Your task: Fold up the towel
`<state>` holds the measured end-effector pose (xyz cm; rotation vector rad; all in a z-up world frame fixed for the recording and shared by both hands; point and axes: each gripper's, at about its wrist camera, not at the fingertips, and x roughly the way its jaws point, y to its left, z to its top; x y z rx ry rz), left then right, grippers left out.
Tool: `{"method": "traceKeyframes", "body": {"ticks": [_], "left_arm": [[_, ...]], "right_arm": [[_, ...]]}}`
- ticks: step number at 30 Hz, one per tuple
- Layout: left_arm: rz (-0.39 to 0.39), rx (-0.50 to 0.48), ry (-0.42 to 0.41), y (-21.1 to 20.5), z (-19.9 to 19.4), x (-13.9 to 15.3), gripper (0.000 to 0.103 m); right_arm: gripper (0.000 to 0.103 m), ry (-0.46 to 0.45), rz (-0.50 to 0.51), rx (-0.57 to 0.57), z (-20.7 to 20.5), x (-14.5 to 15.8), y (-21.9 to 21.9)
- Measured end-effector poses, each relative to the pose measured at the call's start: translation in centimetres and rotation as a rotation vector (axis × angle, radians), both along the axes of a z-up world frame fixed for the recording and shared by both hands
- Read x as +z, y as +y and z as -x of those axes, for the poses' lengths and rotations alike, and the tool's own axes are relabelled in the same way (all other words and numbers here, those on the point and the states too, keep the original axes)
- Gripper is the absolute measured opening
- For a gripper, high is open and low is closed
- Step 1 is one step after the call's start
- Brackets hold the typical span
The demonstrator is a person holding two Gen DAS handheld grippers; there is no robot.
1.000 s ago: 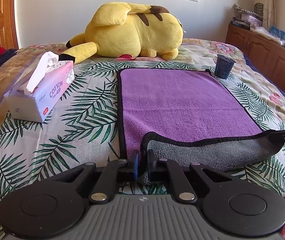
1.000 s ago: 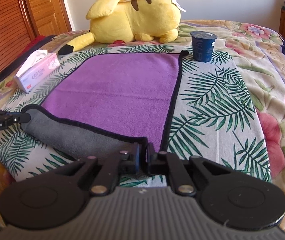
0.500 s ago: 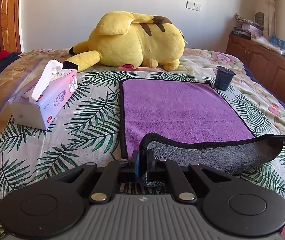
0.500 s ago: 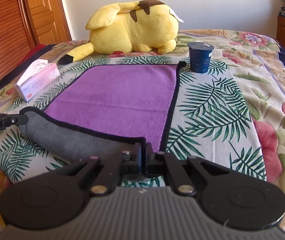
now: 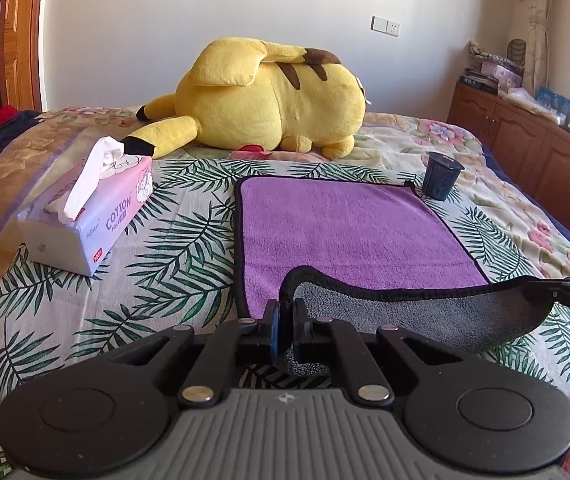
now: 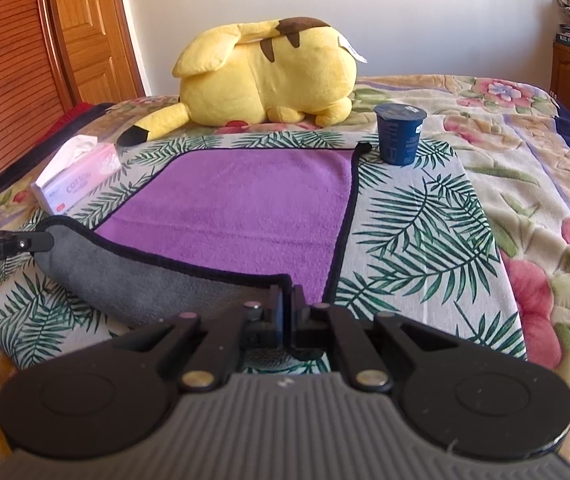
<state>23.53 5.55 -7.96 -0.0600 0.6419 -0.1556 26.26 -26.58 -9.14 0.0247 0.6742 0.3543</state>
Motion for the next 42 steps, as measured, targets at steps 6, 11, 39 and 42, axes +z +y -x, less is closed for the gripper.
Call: {"method": "traceKeyframes", "body": {"ticks": [6, 11, 39, 42], "left_arm": [[0.001, -0.003, -0.008, -0.1, -0.3, 0.2, 0.0], [0.006, -0.003, -0.011, 0.0, -0.7, 0.3, 0.0], [-0.026, -0.05, -0.041, 0.2, -5.4, 1.8, 0.0], [-0.042, -0.065, -0.055, 0.1, -6.0, 2.2, 0.0]], "right_arm": [[0.004, -0.009, 0.001, -0.001, -0.4, -0.2, -0.1], [0.004, -0.022, 0.002, 0.004, -0.6, -0.1, -0.1], [0.004, -0.12, 0.02, 0.017, -4.6, 2.0, 0.5], [0.004, -0.125, 0.029, 0.021, -5.3, 2.1, 0.4]]}}
